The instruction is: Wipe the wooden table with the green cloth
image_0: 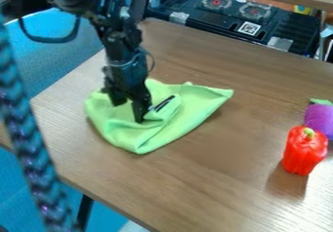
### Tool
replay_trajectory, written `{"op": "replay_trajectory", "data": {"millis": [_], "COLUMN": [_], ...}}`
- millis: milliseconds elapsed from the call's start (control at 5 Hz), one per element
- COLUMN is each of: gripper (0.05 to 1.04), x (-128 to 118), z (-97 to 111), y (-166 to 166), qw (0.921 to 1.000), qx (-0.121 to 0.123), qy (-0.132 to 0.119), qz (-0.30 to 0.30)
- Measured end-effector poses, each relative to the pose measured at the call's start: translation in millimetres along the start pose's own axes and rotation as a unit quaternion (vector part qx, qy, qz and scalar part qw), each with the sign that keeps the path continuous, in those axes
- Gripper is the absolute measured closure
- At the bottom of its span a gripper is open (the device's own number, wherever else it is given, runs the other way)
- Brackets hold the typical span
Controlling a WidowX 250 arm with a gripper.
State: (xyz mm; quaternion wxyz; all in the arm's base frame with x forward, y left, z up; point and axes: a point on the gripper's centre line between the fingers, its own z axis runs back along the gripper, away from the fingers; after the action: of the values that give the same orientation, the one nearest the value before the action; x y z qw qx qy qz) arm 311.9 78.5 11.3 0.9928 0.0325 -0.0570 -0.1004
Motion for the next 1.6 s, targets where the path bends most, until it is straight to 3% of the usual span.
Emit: {"op": "replay_trajectory", "data": {"millis": [200,400,600,1000,1600], "gripper": [0.082,0.084,0.083,0.082,0.082], "x": [-8,8,41,92,166], "z": [1,-1,-4,-5,-7], "y": [-1,8,13,-1,-21], "qw": [0.9999,0.9999,0.9994,0.9987,0.998], "qx": [0.004,0.013,0.005,-0.025,-0.024], "qy": [-0.001,-0.005,-0.013,-0.027,-0.059], "qz": [-0.01,0.001,0.032,0.037,0.007]}}
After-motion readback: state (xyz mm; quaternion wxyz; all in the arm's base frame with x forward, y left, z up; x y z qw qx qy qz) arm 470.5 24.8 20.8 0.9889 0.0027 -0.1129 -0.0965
